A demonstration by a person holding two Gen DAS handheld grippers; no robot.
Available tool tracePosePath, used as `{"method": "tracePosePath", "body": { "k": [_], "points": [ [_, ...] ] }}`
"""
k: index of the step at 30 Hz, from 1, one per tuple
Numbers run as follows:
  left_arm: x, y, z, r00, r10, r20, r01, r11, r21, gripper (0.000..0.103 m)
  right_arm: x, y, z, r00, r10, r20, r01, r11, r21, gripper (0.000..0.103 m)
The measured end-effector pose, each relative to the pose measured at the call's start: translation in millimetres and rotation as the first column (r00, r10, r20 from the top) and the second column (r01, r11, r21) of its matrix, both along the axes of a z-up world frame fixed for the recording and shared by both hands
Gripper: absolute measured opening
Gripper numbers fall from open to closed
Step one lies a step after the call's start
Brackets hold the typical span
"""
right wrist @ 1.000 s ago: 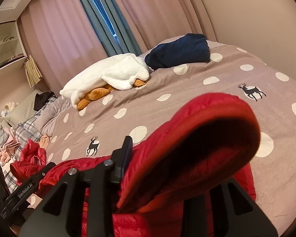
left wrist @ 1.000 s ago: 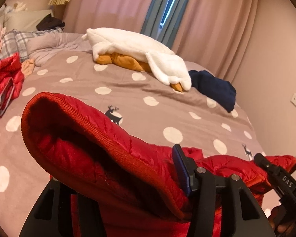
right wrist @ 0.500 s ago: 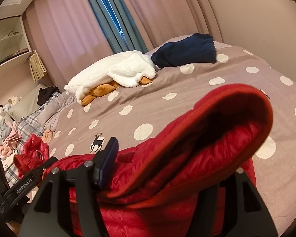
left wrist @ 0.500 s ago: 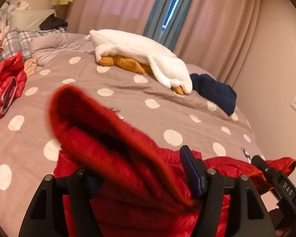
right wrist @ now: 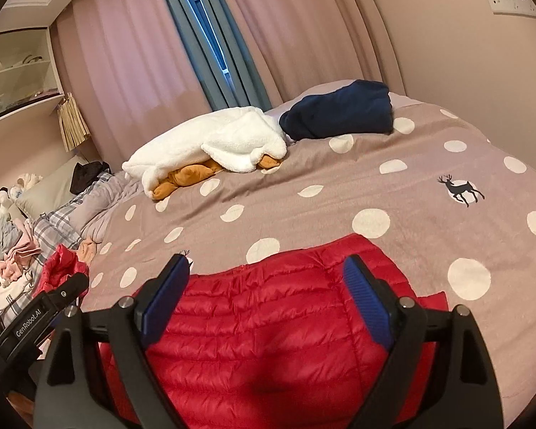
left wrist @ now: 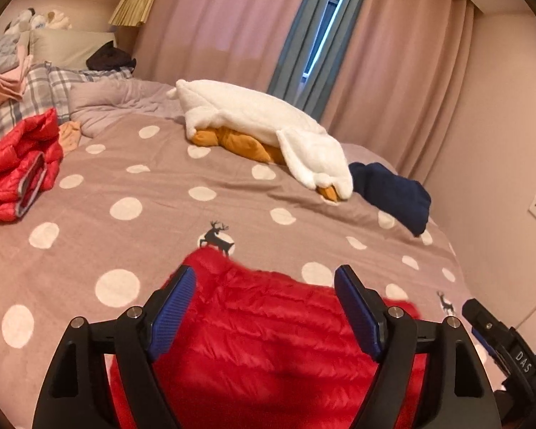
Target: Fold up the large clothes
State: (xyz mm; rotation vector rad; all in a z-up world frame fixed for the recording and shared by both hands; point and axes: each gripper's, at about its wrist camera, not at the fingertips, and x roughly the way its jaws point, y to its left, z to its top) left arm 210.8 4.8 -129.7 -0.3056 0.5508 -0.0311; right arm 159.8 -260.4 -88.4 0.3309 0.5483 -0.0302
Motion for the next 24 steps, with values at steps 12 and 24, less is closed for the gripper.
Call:
{"method": "tracePosePath", "body": {
  "k": [12, 24],
  "points": [
    [1.7, 6.6, -4.8, 1.0, -0.024, 0.003, 0.024, 0.999, -0.035, 0.102, 5.7, -0.6, -4.8, 1.0, 0.004, -0.024, -0.004, 1.0, -0.005, 0.089],
    [15.7, 11.1, -19.4, 0.999, 0.01, -0.032, -0.012, 0.998, -0.055, 0.102, 17.7, 0.2, -16.9, 0.999, -0.002, -0.033, 0.002, 1.0, -0.009, 0.098]
  ]
}}
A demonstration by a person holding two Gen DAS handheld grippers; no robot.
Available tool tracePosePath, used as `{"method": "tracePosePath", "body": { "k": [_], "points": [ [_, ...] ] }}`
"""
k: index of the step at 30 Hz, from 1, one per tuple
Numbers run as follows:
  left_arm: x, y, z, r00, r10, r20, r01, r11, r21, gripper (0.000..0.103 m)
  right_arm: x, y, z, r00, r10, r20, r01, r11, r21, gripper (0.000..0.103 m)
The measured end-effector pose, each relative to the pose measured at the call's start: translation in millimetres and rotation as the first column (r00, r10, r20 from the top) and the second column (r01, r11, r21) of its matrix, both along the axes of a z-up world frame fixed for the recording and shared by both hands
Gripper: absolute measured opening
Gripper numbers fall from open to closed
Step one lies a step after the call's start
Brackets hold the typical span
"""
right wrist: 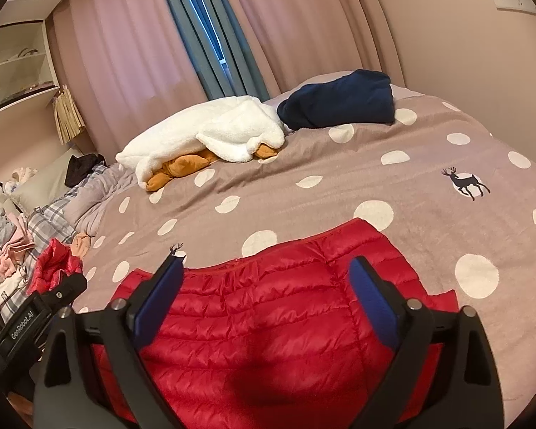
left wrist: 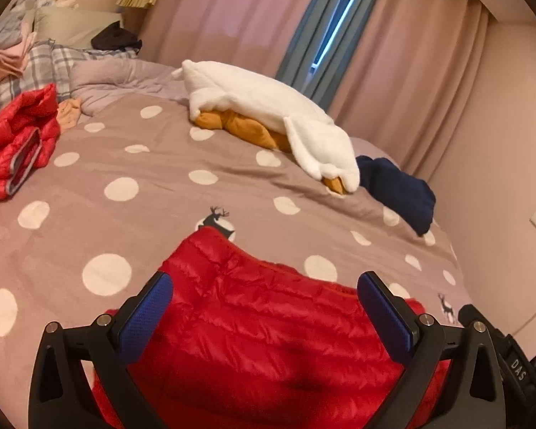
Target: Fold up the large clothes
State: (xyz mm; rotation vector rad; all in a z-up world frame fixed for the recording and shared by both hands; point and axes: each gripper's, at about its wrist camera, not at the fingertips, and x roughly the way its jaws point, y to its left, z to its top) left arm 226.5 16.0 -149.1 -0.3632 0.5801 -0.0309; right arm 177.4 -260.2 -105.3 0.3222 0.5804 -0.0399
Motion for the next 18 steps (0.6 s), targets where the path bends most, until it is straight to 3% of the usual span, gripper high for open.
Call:
{"method": "tracePosePath", "body": {
  "k": [3, 5, 7, 8, 10, 14, 18],
  "points": [
    [12.5, -8.0, -15.7, 0.998, 0.051, 0.038, -0.053, 0.997, 0.058, 0.102, 10.5, 0.4, -11.2, 1.0, -0.009, -0.006, 0.009, 1.0, -0.016, 0.1],
    [31.7, -14.9, -43.1, 0.998, 0.061, -0.017, -0.059, 0.994, 0.093, 0.102, 25.2, -0.5, -32.1, 0.998, -0.027, -0.051, 0.025, 0.999, -0.034, 0.1],
    [56.4, -19.9, -86.5, 0.987, 0.042, -0.156, -0.026, 0.994, 0.103, 0.102, 41.1, -4.8, -65.6, 0.99, -0.028, -0.136, 0.026, 1.0, -0.011, 0.1],
    [59.9, -20.5, -94.1, 0.984, 0.046, -0.169, -0.027, 0.994, 0.109, 0.102, 47.6, -6.4, -82.5, 0.985, -0.023, -0.172, 0.024, 1.0, 0.002, 0.101],
    [59.8, -25.5, -93.5, 0.989, 0.072, -0.126, -0.054, 0.988, 0.144, 0.102, 52.2, -2.9, -99.1, 0.983, -0.017, -0.182, 0.014, 1.0, -0.021, 0.102],
    [61.8, -28.4, -97.9, 0.987, 0.09, -0.131, -0.066, 0.981, 0.182, 0.102, 67.1, 16.6, -108.2, 0.976, -0.05, -0.213, 0.01, 0.982, -0.188, 0.103],
    [62.3, -26.4, -98.2, 0.987, 0.09, -0.134, -0.066, 0.982, 0.177, 0.102, 68.3, 10.3, -113.1, 0.975, -0.051, -0.216, 0.011, 0.983, -0.183, 0.103]
  ]
}}
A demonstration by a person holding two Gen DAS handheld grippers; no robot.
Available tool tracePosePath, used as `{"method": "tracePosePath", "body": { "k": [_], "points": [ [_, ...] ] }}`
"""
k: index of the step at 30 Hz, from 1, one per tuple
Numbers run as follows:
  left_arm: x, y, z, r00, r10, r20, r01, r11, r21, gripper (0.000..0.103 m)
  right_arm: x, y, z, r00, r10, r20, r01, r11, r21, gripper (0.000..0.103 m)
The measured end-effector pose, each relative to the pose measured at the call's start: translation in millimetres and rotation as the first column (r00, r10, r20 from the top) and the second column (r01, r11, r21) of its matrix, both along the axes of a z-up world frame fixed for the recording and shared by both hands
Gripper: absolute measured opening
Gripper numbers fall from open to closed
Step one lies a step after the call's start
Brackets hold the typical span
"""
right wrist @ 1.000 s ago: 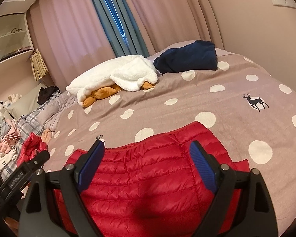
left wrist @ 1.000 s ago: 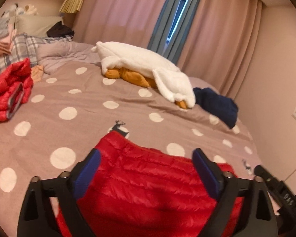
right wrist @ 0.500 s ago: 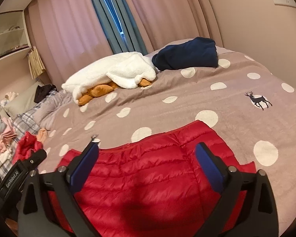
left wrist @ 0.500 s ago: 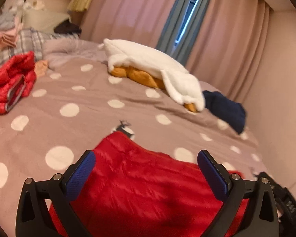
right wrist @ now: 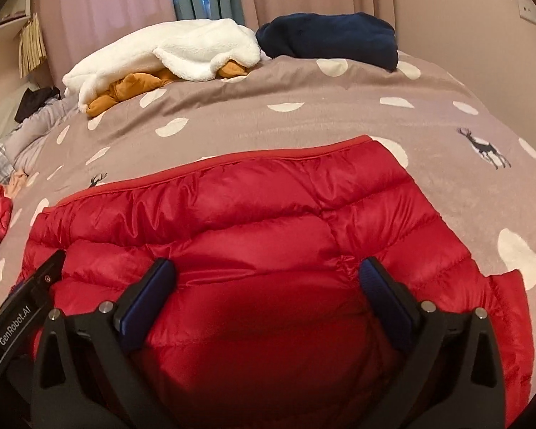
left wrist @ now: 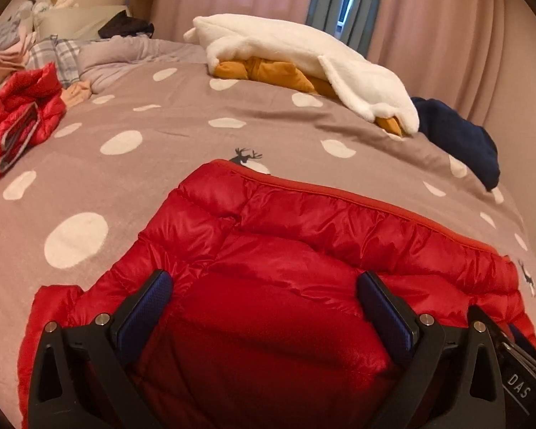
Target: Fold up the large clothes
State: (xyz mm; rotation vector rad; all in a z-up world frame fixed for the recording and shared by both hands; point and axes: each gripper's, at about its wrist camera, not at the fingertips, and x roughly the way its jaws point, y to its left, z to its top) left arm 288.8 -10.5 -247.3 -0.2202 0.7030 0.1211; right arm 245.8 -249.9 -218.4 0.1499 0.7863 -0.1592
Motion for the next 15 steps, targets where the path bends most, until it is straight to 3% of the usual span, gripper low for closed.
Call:
{"method": "tracePosePath", "body": {
  "k": [15],
  "points": [
    [4.2, -3.4, -4.8, 1.0, 0.006, -0.019, -0.005, 1.0, 0.028, 0.102, 3.8, 3.4, -2.7, 1.0, -0.013, -0.001, 0.013, 0.999, -0.04, 0.103]
  ]
}}
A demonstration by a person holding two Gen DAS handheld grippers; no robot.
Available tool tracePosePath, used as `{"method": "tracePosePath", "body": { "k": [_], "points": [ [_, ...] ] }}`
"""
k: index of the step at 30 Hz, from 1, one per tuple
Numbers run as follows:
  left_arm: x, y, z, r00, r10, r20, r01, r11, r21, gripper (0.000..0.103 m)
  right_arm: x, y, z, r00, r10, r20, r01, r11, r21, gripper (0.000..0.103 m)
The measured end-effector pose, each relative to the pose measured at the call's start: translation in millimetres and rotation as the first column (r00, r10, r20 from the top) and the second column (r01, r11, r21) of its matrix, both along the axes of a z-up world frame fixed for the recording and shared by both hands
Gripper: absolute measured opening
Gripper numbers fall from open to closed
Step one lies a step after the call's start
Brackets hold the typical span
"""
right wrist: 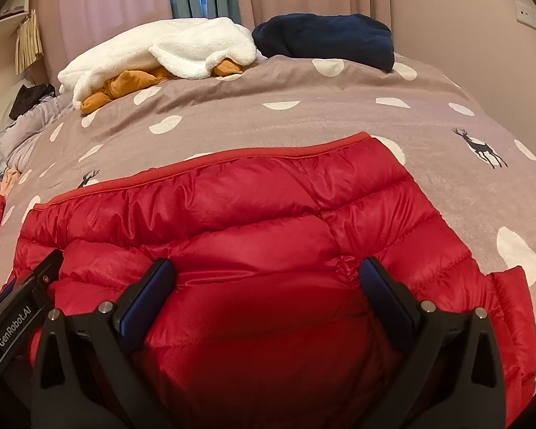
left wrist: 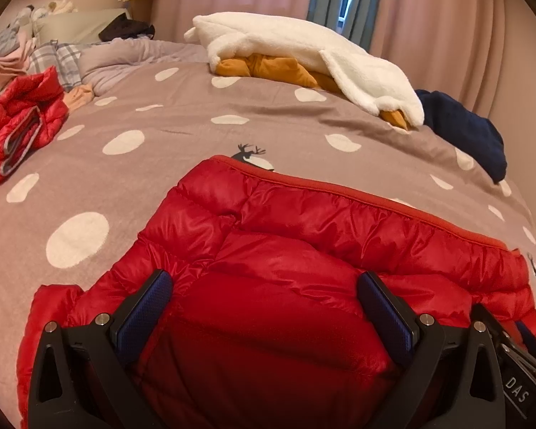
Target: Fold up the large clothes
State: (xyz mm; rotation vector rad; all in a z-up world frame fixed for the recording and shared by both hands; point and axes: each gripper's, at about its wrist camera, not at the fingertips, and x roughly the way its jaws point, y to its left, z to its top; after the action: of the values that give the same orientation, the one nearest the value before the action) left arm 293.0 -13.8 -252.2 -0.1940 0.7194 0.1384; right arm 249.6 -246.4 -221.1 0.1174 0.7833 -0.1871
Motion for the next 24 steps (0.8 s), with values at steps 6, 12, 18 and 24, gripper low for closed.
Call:
{"method": "tracePosePath", "body": {
  "k": [6, 12, 18, 24],
  "points": [
    [-1.7, 2.8, 4.3, 1.0, -0.007, -0.011, 0.006, 1.0, -0.018, 0.102, -1.8, 0.9, 4.6, 1.0, -0.001, -0.007, 0.001, 1.0, -0.007, 0.103],
    [-30.9, 11.4, 26.4, 0.999, -0.04, 0.011, 0.04, 0.999, -0.018, 0.102, -18.4, 0.1, 25.0, 1.0, -0.008, 0.006, 0.008, 1.0, -0.014, 0.103],
    [-66.9, 53.1, 54.9, 0.992, 0.062, 0.11, -0.06, 0.998, -0.023, 0.102, -47.0, -20.8, 54.0, 0.996, -0.068, 0.063, 0.069, 0.998, -0.008, 0.103],
    [-52.8, 95.7, 16.0, 0.987, 0.158, -0.019, -0.159, 0.985, -0.072, 0.102, -60.5, -68.3, 43.2, 0.97, -0.237, 0.052, 0.241, 0.965, -0.105, 0.103]
  ]
}}
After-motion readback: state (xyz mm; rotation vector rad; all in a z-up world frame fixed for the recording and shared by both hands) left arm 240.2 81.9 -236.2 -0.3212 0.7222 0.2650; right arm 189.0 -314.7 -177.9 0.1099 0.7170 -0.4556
